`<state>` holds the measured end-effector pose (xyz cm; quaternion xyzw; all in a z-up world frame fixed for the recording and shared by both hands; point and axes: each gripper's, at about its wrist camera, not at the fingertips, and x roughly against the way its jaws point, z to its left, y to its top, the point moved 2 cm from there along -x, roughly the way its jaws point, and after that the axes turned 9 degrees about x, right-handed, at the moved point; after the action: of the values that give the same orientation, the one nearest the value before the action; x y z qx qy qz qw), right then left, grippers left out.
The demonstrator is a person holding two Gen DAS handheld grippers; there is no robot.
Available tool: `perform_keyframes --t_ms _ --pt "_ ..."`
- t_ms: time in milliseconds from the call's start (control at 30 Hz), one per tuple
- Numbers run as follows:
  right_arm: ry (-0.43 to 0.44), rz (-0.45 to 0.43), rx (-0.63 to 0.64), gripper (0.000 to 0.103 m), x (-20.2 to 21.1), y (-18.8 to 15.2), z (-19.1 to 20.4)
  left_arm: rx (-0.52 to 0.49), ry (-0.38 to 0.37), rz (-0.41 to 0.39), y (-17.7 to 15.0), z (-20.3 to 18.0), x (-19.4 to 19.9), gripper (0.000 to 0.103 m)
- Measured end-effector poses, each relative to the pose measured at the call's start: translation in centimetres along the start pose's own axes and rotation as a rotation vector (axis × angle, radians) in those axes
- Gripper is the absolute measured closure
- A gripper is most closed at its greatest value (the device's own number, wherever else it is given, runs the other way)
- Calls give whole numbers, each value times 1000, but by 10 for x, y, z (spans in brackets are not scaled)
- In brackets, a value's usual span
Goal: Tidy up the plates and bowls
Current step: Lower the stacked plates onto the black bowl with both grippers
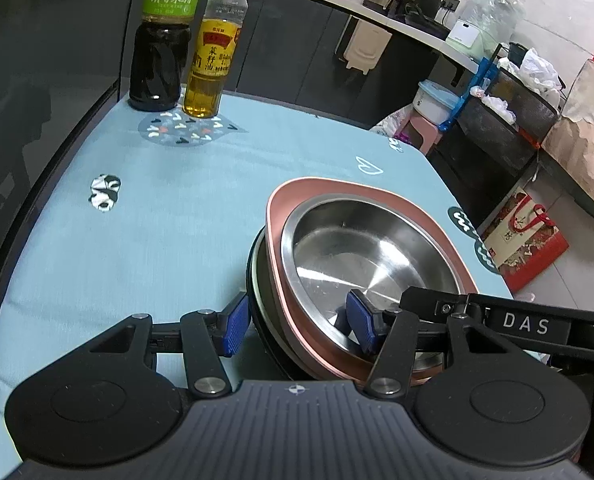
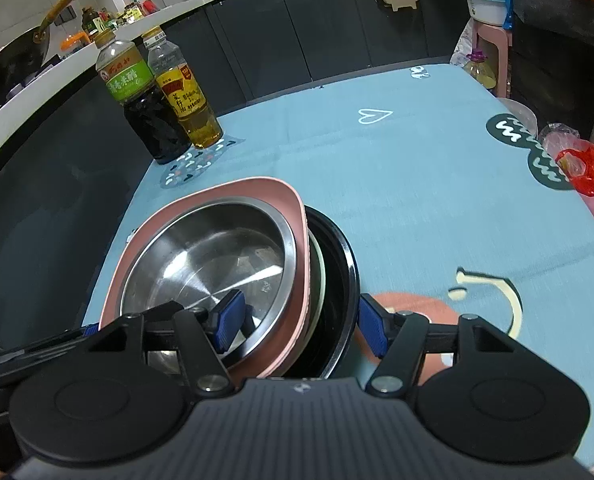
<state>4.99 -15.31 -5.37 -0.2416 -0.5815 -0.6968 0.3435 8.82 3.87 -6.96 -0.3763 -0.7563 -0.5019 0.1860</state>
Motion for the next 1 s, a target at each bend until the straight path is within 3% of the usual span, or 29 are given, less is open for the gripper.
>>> perform_keyframes --t_ms 1000 --pt "-7 -53 4 41 -34 55 -20 -10 -1 -55 53 -14 -47 53"
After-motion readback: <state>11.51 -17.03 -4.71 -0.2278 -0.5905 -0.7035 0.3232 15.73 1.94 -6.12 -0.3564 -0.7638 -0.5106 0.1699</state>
